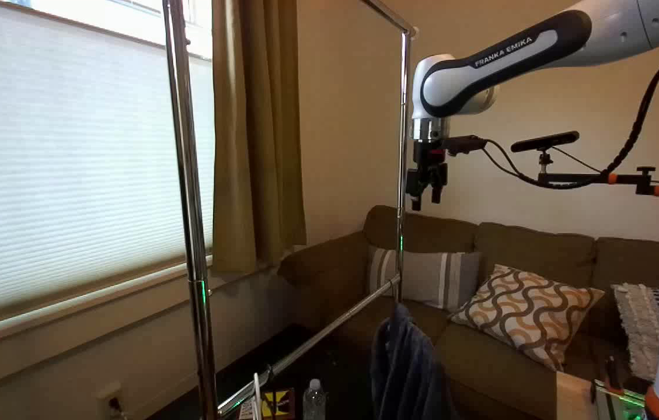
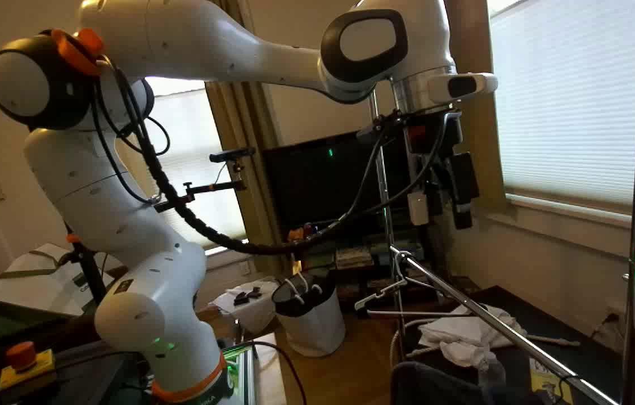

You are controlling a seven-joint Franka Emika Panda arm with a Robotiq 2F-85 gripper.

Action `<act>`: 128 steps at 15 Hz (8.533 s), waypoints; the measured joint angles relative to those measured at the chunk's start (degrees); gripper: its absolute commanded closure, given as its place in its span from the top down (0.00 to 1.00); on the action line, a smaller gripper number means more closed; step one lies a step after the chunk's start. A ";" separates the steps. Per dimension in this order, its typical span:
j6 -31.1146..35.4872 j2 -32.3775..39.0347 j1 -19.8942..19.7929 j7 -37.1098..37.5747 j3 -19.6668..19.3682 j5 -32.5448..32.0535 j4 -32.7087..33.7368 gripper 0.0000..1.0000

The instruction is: Remove the black hanger from the bottom railing and hang it on the top railing

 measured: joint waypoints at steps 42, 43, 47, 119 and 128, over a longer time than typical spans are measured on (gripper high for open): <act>14.03 16.43 18.75 28.68 20.05 23.59 -15.01 1.00; 19.01 16.56 19.51 31.42 20.56 23.70 -17.42 1.00; 28.95 16.94 21.06 37.10 21.45 23.59 -23.26 1.00; 49.53 46.64 68.98 79.85 -17.66 -0.13 -10.96 0.01; 45.02 40.50 72.55 107.48 -24.22 -22.10 -13.50 0.01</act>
